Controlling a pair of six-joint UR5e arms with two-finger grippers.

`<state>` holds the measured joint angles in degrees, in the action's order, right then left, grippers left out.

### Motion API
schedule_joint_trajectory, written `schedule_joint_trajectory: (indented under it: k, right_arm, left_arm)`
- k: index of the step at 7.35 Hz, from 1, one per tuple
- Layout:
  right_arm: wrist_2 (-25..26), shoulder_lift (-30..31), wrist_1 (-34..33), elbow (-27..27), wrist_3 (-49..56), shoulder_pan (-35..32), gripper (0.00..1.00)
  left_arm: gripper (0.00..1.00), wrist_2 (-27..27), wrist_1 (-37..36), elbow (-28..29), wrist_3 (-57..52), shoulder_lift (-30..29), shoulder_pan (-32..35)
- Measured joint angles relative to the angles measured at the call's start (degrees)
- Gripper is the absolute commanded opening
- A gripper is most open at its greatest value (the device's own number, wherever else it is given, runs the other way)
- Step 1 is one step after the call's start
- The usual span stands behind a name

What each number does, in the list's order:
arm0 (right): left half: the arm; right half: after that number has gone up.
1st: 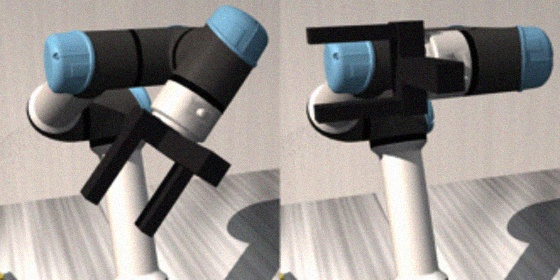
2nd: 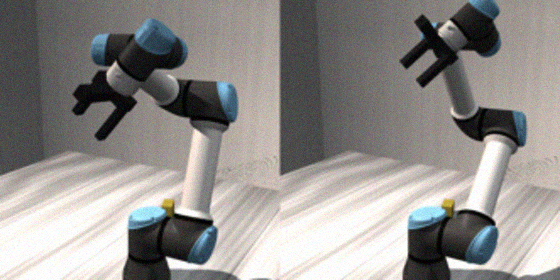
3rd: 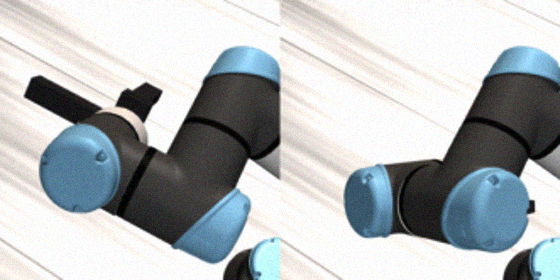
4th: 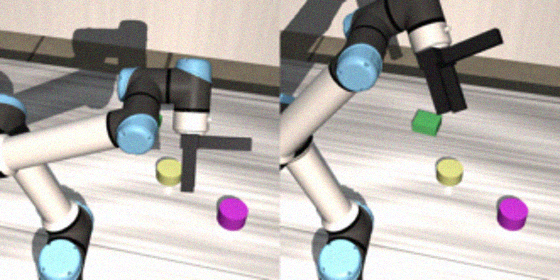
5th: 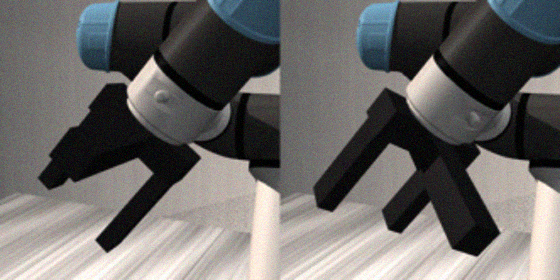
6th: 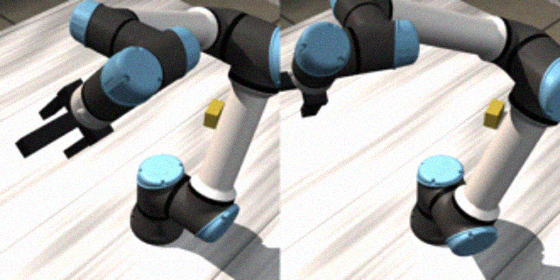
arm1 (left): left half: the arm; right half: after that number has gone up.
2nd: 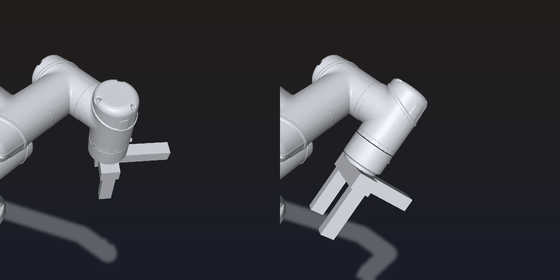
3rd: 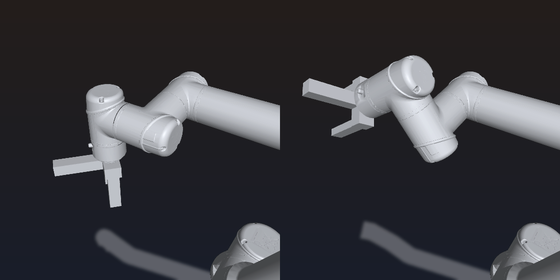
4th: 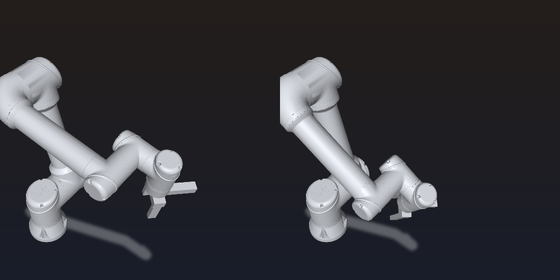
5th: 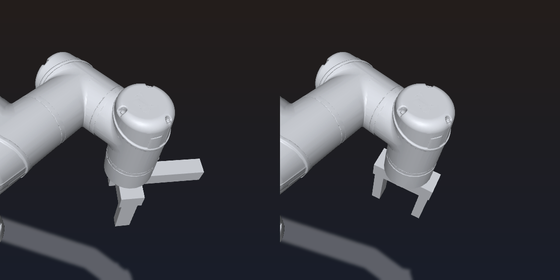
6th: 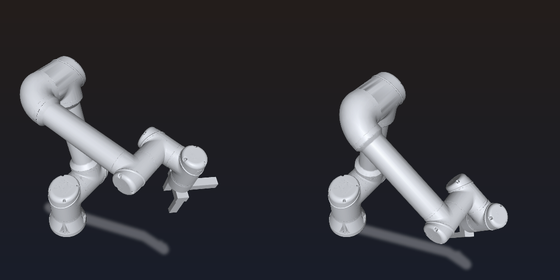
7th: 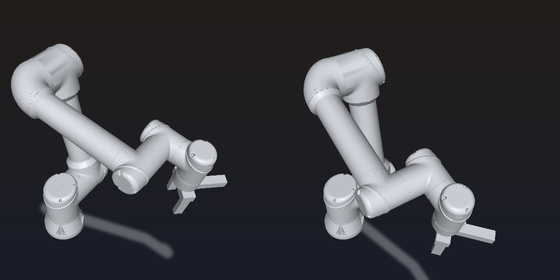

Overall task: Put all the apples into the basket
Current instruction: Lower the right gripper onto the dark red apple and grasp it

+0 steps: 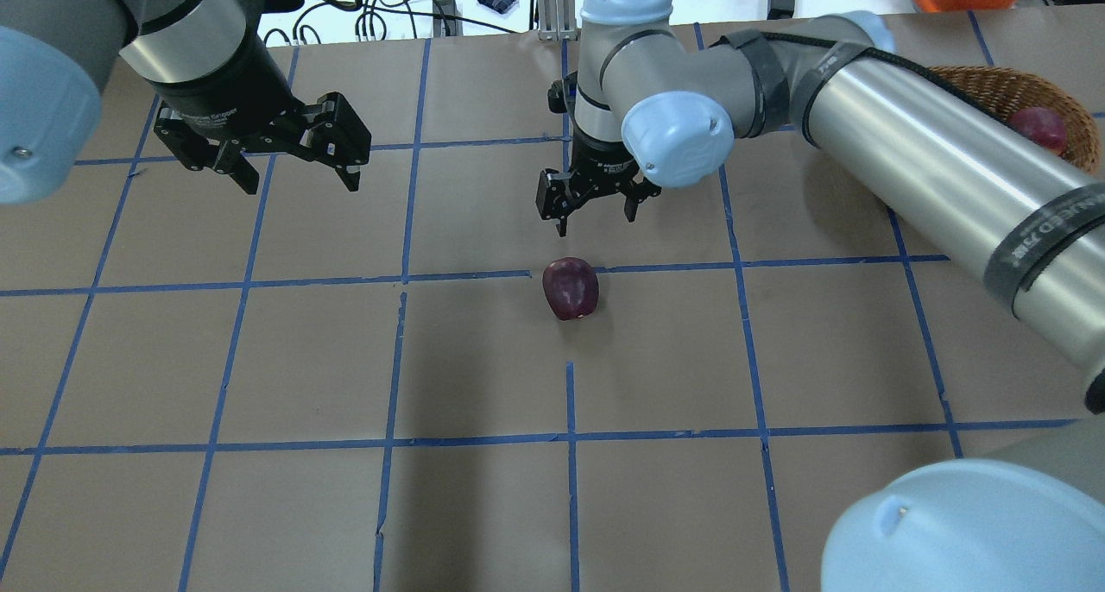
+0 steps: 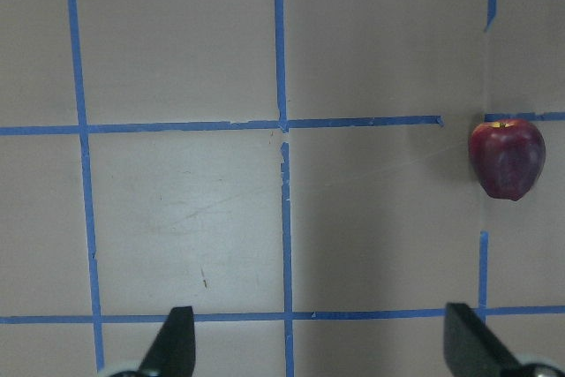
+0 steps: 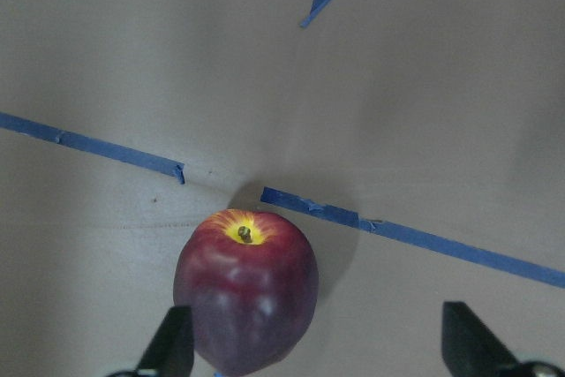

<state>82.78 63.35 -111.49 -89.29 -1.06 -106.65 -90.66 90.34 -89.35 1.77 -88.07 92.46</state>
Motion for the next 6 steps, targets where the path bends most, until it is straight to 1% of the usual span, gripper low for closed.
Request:
schedule_joint_trajectory:
  k: [2,4,6]
  right_arm:
    - [-1.25,-0.30,-2.50,-2.33,-3.23,-1.43,1.00]
    - [-1.68,-0.74,-2.94,-3.63,-4.34,-2.00,1.00]
    - [-1.70,-2.30,-5.52,-4.31,-4.61,-2.11,1.00]
  left_arm:
    - [1.00,0.25,0.01,0.20,-0.01,0.02,-0.09]
    - [1.00,0.30,0.01,0.18,-0.01,0.07,-0.18]
    - [1.00,0.30,0.01,0.18,0.05,0.09,-0.24]
